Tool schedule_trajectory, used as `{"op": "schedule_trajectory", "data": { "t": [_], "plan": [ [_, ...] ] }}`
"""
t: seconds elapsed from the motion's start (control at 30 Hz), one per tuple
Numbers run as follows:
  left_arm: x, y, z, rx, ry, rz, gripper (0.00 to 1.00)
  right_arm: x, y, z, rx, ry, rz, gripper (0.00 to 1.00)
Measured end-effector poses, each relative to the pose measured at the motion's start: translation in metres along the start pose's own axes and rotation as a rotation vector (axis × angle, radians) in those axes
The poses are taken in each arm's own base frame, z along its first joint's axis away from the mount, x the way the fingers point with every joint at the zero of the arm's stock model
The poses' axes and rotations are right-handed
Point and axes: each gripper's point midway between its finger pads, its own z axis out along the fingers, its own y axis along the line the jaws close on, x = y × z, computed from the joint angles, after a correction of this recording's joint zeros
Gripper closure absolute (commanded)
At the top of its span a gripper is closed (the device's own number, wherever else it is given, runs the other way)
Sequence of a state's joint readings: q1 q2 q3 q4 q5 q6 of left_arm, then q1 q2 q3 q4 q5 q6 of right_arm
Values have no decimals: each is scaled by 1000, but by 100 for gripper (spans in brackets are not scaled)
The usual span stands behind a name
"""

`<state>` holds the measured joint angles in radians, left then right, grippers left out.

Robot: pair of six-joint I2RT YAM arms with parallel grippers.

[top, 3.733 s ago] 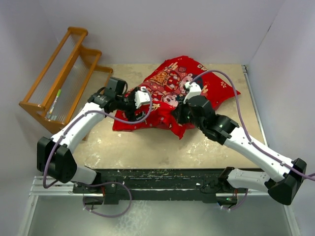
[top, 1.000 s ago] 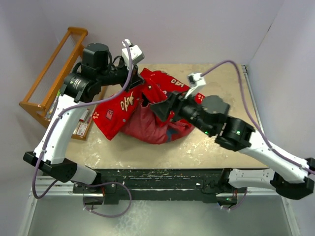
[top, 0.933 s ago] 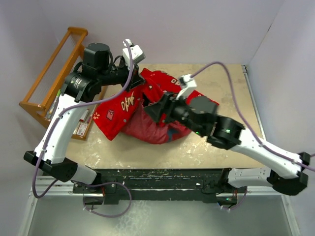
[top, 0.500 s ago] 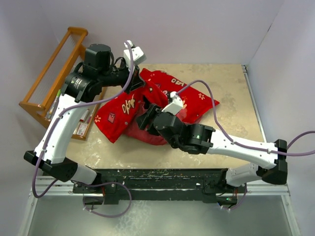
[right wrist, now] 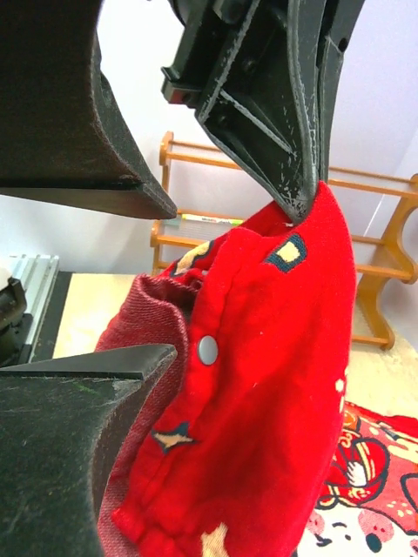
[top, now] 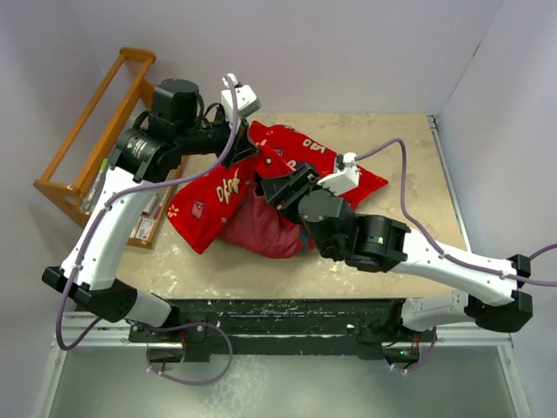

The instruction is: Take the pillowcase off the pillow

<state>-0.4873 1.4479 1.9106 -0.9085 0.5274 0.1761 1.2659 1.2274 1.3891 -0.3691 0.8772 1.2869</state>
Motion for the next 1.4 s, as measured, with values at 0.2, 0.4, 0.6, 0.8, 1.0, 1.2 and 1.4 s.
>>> {"op": "schedule_trajectory", "data": {
  "t": [0.2, 0.4, 0.6, 0.8, 1.0, 1.2, 1.4],
  "plan": [
    [0, -2, 1, 5, 2, 1, 100, 19, -4, 22, 46, 4, -45, 43],
    [1, -2, 0, 6, 6, -1, 100, 33, -22, 31, 115, 16, -77, 48],
    [1, -3, 0, 7, 6, -1, 100, 21, -36, 40, 160, -18, -30, 49],
    [3, -4, -1, 9, 11, -3, 100, 11, -49, 52, 190, -44, -35, 53],
    [4, -5, -2, 9, 16, -7, 100, 21, -40, 60, 157, -8, -54, 93],
    [8, 0, -4, -23, 35, -10, 100, 49, -48, 75, 181, 49, -98, 100],
    [15, 16, -7, -120, 72, -1, 100, 39, -59, 60, 161, 48, -59, 100]
  ]
}}
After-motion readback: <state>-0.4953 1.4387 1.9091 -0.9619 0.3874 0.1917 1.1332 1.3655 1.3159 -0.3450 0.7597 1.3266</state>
